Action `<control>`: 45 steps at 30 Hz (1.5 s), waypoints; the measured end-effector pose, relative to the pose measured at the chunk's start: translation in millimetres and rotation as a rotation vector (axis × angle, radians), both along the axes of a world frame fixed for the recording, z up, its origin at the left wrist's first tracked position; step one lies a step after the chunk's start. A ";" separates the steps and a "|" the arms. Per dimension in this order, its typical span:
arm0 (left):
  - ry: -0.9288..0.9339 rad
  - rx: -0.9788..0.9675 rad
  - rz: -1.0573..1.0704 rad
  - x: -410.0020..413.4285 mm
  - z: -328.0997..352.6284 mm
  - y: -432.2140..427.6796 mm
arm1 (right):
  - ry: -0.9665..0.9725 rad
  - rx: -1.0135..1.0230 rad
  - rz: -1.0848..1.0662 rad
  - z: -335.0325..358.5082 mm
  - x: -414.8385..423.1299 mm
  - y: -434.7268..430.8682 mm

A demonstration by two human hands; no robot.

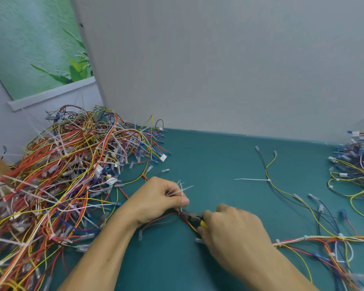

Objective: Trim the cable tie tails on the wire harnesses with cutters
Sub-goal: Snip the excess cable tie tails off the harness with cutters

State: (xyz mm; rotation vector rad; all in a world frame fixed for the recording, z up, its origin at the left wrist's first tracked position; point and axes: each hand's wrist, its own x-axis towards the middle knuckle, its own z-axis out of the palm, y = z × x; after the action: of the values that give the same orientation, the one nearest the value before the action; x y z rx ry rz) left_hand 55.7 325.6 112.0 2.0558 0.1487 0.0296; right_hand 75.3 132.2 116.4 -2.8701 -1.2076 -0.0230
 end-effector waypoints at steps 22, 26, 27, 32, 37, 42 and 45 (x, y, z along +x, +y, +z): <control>-0.053 -0.011 0.097 4.2 -9.7 -8.1 | -0.121 0.054 -0.090 -10.7 -19.2 5.1; -0.072 -0.073 0.125 4.6 -8.6 -9.9 | -0.115 0.075 -0.099 -11.1 -19.2 4.8; -0.091 -0.127 0.144 4.6 -7.9 -9.7 | -0.146 0.091 -0.099 -8.1 -18.2 2.7; -0.214 -0.381 0.216 1.2 8.7 -9.9 | -0.264 0.139 -0.195 24.2 23.5 -39.9; -0.182 -0.491 0.168 0.8 16.9 -27.8 | -0.238 0.069 -0.516 22.9 89.2 -119.4; -0.054 -0.606 0.146 14.0 20.6 -52.6 | -0.048 0.047 -0.519 0.2 90.9 -136.9; 0.075 -0.671 0.130 26.2 21.1 -70.8 | 0.091 0.127 -0.442 -1.7 76.8 -124.7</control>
State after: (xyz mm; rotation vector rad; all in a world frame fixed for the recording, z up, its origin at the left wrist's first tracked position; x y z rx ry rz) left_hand 81.9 254.8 133.1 1.3757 0.2954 -0.0164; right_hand 152.1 7.6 114.7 -2.9205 -0.5193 0.0201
